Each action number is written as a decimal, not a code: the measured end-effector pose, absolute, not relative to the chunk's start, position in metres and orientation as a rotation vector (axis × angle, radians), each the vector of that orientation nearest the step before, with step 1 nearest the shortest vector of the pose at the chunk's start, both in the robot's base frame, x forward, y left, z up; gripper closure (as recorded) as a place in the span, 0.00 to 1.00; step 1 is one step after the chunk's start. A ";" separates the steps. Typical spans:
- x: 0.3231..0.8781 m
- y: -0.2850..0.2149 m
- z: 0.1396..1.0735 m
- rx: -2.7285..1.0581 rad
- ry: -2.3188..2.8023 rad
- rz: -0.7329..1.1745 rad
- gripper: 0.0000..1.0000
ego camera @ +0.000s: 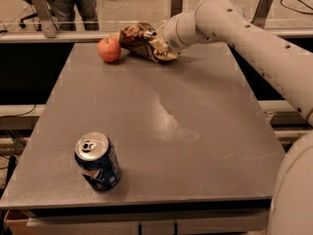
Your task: Move brown chip bag near apple
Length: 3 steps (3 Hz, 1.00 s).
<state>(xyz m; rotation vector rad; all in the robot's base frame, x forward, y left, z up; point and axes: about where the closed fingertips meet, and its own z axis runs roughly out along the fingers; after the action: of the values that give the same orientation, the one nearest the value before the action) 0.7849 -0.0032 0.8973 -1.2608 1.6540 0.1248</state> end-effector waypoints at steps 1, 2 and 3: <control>0.780 0.004 0.893 -1.265 1.655 0.152 0.36; 0.776 0.007 0.890 -1.267 1.658 0.168 0.12; 0.772 0.008 0.888 -1.267 1.660 0.175 0.00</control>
Offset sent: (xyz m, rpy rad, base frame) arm -0.0142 0.0093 -0.0072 0.0267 0.0309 0.0211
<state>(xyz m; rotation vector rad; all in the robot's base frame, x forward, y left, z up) 0.7719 0.0077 0.8882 -1.2673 1.6603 0.1748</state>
